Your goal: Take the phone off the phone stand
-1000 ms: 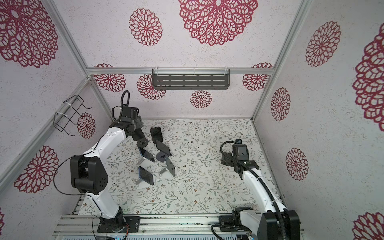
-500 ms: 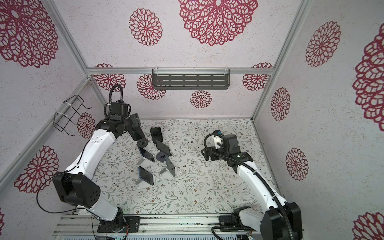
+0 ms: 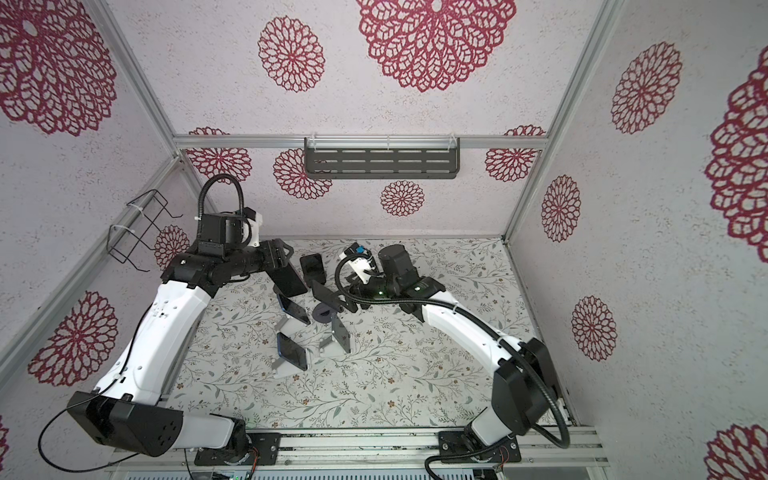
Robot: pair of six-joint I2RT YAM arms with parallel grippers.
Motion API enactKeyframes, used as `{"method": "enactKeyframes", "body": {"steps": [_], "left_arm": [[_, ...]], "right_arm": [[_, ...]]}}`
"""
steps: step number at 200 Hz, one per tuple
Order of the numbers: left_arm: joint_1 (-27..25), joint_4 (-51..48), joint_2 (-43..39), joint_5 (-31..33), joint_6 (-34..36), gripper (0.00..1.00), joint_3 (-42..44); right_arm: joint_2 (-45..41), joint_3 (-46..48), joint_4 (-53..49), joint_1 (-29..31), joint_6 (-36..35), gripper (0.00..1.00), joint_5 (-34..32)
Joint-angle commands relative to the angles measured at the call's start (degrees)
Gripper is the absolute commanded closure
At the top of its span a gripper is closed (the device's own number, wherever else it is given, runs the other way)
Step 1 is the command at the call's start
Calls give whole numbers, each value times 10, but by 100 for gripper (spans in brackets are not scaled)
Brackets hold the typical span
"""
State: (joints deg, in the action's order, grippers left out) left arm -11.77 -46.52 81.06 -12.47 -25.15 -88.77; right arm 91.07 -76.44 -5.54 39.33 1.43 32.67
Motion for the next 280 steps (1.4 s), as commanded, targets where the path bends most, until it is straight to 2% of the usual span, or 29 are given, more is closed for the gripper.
{"method": "enactKeyframes", "body": {"steps": [1, 45, 62, 114, 137, 158, 176, 197, 210, 242, 280], "left_arm": [[-11, 29, 1, -102, -10, 48, 12], [-23, 63, 18, -132, -27, 49, 28], [-27, 81, 29, -140, -36, 50, 32], [-39, 134, 60, -151, -62, 50, 35], [-45, 148, 69, -154, -70, 50, 38], [-48, 161, 65, -154, -76, 49, 45], [-49, 178, 53, -149, -79, 38, 55], [-49, 193, 31, -132, -76, 18, 70], [-49, 202, 15, -115, -64, 0, 83], [-48, 205, -26, -59, -38, 3, 106], [-48, 204, -69, -14, -20, 3, 126]], "right_arm": [[34, -48, 55, 4, -5, 17, 38], [87, -81, 83, 14, 23, 18, 72], [99, -82, 92, 15, 36, 21, 82], [95, -67, 96, 15, 42, 62, 91], [87, -60, 90, 14, 42, 82, 75], [82, -59, 80, 8, 46, 92, 68], [76, -56, 79, 2, 58, 99, 65], [64, -49, 87, -5, 80, 100, 63], [56, -44, 88, -11, 87, 100, 61], [37, -36, 52, -49, 104, 100, 36], [-6, 21, 66, -135, 164, 100, 44]]}}
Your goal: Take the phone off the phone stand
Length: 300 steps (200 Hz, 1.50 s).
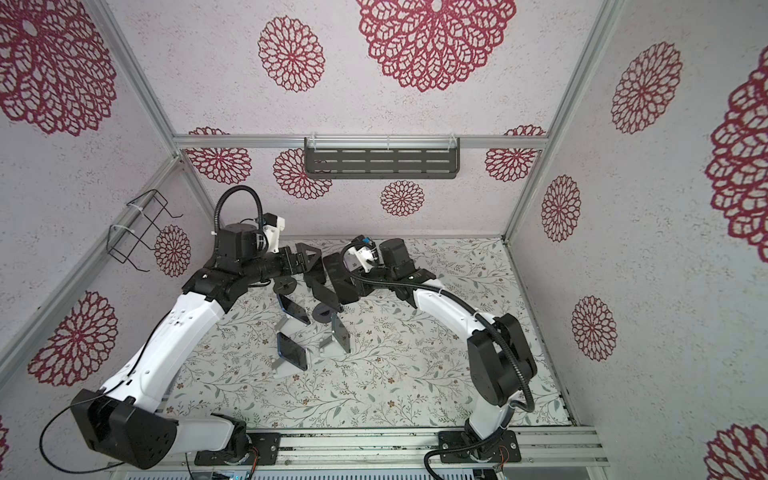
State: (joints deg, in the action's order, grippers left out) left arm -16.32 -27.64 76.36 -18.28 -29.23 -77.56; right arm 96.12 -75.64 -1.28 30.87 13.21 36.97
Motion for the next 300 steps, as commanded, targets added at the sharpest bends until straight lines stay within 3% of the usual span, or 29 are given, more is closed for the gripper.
{"method": "enactKeyframes", "body": {"steps": [1, 35, 65, 85, 185, 259, 300], "left_arm": [[-2, 15, -23, 45, 21, 3, 14], [-3, -11, -53, 81, 26, 3, 40], [-3, -17, -89, 123, 26, 3, 88], [-4, -21, -105, 141, 20, 2, 109], [-10, -34, -107, 187, 22, 3, 118], [-15, -46, -87, 206, 28, 3, 104], [-20, -35, -83, 215, 31, 3, 108]], "right_arm": [[-57, 14, 22, -52, 48, 100, 2], [-32, 25, -30, -129, 83, 100, 26], [37, 3, -56, -154, 85, 100, 48], [97, -30, -64, -154, 89, 100, 61], [333, -168, 97, -125, 259, 100, 105], [425, -241, 125, -119, 301, 100, 116], [448, -255, 110, -119, 301, 77, 109]]}}
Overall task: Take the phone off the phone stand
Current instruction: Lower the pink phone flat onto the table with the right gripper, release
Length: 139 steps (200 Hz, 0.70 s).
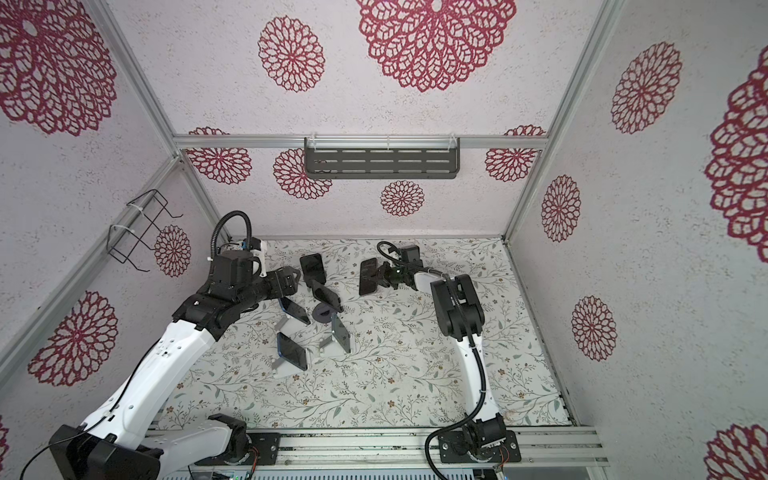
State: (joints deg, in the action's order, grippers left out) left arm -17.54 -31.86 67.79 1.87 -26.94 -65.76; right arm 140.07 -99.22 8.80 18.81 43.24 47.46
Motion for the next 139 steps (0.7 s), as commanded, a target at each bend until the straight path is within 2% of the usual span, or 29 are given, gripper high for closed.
{"method": "enactKeyframes", "body": {"steps": [1, 75, 118, 139], "left_arm": [[-7, 7, 4, 15, 9, 3, -10], [-10, -2, 17, 32, 15, 3, -18], [-14, -4, 30, 43, 23, 3, -24], [-16, -5, 40, 42, 26, 3, -30]], "right_arm": [[9, -19, 9, 1, 0, 76, 4], [-1, -19, -52, 0, -48, 48, -40], [-21, -14, -95, -3, -84, 24, -64], [-31, -6, -102, -3, -93, 16, -72]]}}
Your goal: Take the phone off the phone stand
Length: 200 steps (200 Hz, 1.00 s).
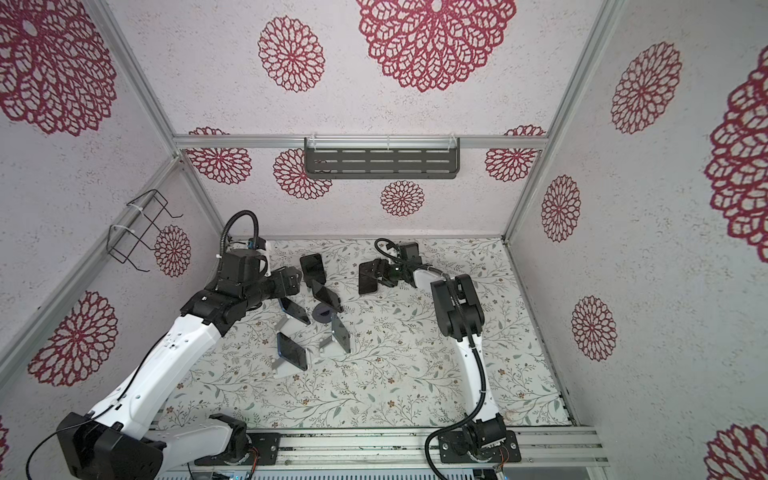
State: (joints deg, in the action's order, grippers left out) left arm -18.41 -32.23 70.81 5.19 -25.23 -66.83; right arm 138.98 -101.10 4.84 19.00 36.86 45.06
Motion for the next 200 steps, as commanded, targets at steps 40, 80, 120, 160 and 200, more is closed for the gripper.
{"method": "enactKeyframes", "body": {"steps": [40, 80, 120, 160, 200], "left_arm": [[-9, -4, 25, 19, 21, 3, -30], [-9, 1, 33, 21, 41, 3, -37], [-9, -7, 55, 14, 74, 3, -58], [-4, -45, 84, -2, 145, 3, -103], [37, -79, 121, -68, 212, 3, -147]], "right_arm": [[-44, 30, -85, -6, -57, 5, -71], [-70, 41, -97, -8, -71, 1, -75], [-102, 59, -122, -18, -98, 1, -76], [-159, 86, -171, -41, -143, 1, -61], [-237, 115, -236, -49, -200, 1, -67]]}}
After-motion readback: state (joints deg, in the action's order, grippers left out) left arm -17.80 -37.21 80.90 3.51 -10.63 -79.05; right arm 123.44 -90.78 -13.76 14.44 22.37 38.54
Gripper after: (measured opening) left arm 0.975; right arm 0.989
